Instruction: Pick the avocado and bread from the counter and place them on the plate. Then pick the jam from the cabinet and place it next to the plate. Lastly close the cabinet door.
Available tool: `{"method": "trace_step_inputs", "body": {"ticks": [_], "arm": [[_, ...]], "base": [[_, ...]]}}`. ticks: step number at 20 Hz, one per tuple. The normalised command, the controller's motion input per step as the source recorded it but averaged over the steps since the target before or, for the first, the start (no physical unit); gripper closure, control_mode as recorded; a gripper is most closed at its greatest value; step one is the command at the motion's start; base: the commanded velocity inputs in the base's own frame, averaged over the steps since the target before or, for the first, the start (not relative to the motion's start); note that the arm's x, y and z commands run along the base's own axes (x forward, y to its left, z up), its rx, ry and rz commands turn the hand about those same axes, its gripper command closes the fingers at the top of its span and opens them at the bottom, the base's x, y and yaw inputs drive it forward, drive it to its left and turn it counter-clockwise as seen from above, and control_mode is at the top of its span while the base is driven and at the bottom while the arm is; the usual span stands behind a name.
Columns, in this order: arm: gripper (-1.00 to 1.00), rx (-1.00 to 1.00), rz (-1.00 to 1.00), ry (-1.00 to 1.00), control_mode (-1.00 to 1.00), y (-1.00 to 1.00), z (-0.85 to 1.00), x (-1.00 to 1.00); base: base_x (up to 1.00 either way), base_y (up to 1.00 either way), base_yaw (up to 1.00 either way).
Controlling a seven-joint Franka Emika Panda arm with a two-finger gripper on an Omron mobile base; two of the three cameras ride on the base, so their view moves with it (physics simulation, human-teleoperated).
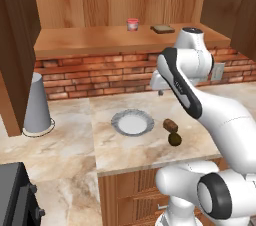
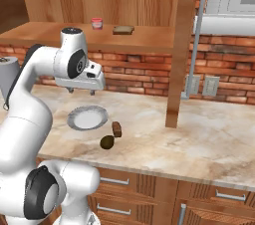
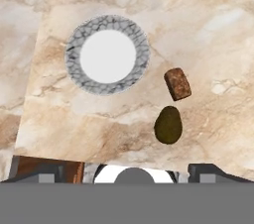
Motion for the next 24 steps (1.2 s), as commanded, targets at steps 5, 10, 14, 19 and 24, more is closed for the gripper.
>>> {"method": "trace_step_inputs", "body": {"ticks": [5, 10, 14, 19, 24], "arm": [[-1.0, -0.04, 0.0, 0.1, -1.0, -0.02, -0.24, 0.0], [-1.0, -0.04, 0.01, 0.03, -1.0, -0.19, -0.39, -0.01], [-1.0, -0.01, 0.02, 0.0, -1.0, -0.33, -0.44, -0.05], [-1.0, -0.05, 0.03, 0.02, -1.0, -0.29, -0.58, -0.03], [-1.0, -0.07, 0.05, 0.02, -1.0, -0.16, -0.57, 0.0]], "base": [[0.0, 0.0, 0.0], [0.0, 0.0, 0.0], [0.0, 0.0, 0.0], [0.0, 0.0, 0.0], [0.0, 0.0, 0.0]]}}
